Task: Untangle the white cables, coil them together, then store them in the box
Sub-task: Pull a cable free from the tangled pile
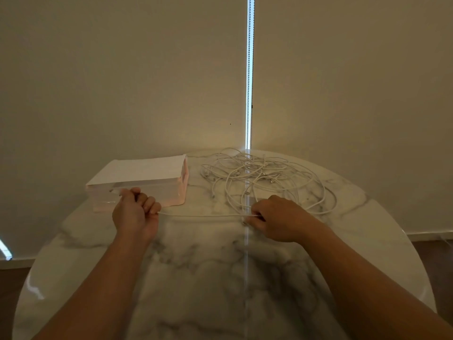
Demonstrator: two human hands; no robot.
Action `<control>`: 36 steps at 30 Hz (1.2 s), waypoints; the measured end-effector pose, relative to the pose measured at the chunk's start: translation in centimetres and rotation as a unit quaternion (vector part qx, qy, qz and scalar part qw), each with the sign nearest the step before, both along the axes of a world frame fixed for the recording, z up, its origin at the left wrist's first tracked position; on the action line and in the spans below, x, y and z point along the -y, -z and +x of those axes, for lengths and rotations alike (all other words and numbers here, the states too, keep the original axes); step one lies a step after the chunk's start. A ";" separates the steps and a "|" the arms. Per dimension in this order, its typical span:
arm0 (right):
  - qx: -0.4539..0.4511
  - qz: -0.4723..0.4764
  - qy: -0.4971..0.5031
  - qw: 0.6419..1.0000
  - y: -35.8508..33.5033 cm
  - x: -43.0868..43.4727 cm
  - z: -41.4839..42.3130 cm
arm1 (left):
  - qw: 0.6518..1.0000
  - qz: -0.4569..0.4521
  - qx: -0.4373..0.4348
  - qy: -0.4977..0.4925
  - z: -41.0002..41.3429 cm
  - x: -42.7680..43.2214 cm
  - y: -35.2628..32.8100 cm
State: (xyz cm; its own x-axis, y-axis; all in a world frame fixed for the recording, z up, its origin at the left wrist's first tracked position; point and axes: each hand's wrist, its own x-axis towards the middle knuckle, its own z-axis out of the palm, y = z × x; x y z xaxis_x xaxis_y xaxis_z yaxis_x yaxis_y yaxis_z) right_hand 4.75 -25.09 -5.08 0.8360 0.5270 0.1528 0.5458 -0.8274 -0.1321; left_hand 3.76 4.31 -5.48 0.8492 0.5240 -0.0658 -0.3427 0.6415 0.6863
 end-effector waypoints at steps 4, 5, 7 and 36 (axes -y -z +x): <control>0.040 0.066 -0.020 0.997 -0.2 -0.3 0.0 | 0.999 0.035 -0.021 0.027 0.1 0.9 0.5; 0.043 0.090 -0.027 0.995 -0.3 -0.3 -0.1 | 0.997 0.052 -0.029 0.040 0.1 1.2 0.6; 0.034 0.106 -0.037 0.993 -0.3 -0.6 -0.4 | 0.990 0.120 -0.047 0.062 -0.2 2.0 0.7; -0.070 0.054 0.028 0.996 -1.0 5.5 2.3 | 0.762 0.623 -0.040 0.173 -3.3 6.8 -1.5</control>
State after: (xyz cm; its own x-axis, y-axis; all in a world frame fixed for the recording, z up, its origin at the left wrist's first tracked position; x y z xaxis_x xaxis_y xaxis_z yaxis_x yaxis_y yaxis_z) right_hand 7.02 -30.60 -4.06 0.8805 0.4662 0.0855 0.4695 -0.8330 -0.2927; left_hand 0.46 -2.52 -3.97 0.9701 -0.0327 0.2406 -0.2261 -0.4821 0.8464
